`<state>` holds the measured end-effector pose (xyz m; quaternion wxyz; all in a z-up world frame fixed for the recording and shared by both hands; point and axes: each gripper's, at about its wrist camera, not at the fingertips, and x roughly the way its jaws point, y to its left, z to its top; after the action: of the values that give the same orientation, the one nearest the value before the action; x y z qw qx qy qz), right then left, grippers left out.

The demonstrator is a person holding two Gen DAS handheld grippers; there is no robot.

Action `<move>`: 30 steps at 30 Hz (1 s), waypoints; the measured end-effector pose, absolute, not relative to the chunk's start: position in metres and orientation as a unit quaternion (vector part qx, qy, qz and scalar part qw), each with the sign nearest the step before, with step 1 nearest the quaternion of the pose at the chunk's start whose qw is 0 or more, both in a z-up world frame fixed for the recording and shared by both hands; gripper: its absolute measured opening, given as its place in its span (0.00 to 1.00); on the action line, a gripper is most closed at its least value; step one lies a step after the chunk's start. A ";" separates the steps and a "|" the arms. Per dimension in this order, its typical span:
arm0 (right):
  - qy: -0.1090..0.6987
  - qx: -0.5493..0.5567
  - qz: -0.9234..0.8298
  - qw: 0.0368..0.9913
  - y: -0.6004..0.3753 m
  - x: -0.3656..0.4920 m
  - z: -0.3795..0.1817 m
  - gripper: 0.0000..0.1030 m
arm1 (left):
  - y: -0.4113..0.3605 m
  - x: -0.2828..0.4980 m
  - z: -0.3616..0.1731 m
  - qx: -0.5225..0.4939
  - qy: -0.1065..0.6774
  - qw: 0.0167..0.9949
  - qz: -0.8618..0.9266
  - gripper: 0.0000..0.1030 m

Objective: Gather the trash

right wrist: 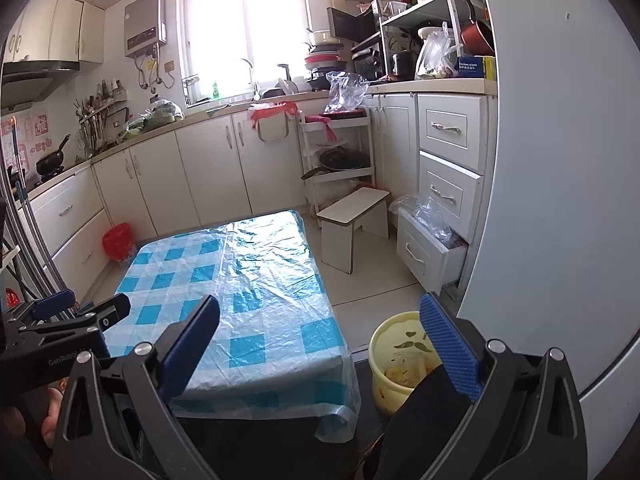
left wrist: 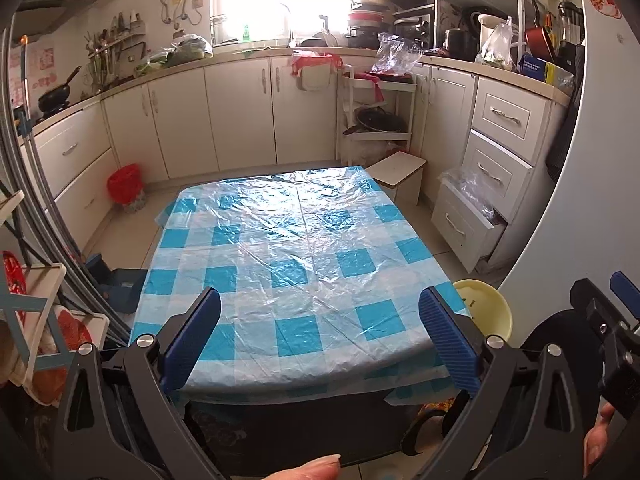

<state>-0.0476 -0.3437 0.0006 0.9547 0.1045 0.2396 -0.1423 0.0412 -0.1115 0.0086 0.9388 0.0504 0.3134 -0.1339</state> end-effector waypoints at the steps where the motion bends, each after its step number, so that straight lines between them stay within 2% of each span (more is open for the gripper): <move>1: 0.239 0.106 -0.142 0.955 -0.340 -0.051 -0.001 0.93 | -0.110 0.039 0.009 0.049 0.312 0.939 -0.134 0.93; 30: 0.206 0.085 -0.156 0.962 -0.313 -0.076 -0.002 0.93 | -0.101 0.011 0.021 0.061 0.281 0.952 -0.107 0.93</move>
<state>-0.0758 -0.3128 -0.0025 0.9624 0.0851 0.2056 -0.1557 0.0110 -0.1010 0.0209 0.9517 0.0614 0.2814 -0.1067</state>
